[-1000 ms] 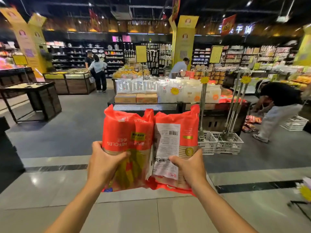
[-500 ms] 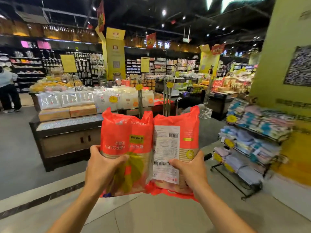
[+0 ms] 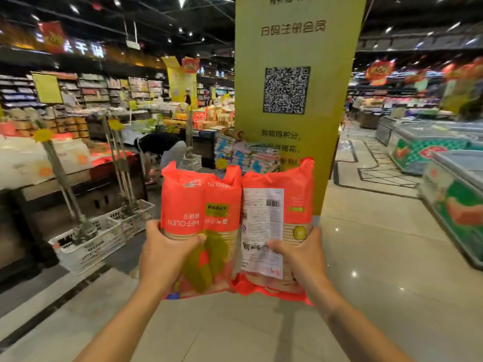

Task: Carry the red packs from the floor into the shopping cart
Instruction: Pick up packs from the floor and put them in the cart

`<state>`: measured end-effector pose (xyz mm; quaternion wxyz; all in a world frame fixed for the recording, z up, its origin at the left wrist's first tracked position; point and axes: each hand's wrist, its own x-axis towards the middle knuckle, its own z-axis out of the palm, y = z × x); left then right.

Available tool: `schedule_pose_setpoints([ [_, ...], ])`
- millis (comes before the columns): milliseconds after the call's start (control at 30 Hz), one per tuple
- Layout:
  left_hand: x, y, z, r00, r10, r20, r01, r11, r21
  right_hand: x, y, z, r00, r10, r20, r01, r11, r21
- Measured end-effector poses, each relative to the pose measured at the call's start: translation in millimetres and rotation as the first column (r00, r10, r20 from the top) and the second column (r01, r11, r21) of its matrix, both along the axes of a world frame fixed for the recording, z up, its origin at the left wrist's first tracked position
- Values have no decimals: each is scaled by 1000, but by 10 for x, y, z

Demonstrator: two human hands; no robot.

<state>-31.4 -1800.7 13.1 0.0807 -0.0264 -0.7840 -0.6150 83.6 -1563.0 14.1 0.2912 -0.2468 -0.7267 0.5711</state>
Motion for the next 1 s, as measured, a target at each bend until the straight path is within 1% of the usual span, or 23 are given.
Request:
schedule_pose_setpoints([
  [200,210,1161,146,979,-206,-10,206,978,-19,585,829,63,974,-226,-10,226,974,8],
  [267,266,1556,161,965,-263,-20,263,965,6,785,1106,76,954,-299,-18,299,954,2],
  [433,509,2524,201,904,-427,-28,427,904,-8,1294,1806,47,892,-450,-36,449,893,-14],
  [533,651,3090,210,849,-526,-49,527,850,-4,1591,2192,-1,847,-530,-40,530,848,-25],
  [700,1023,3975,232,765,-640,-76,642,766,8,2162,2766,-22,764,-642,-64,641,766,-47],
  [833,1447,4541,315,679,-730,-85,729,683,-40,2661,3029,29,674,-736,-65,734,677,-57],
  [1000,1751,5147,277,580,-810,-93,807,586,-70,3077,3325,85,597,-800,-58,799,599,-54],
])
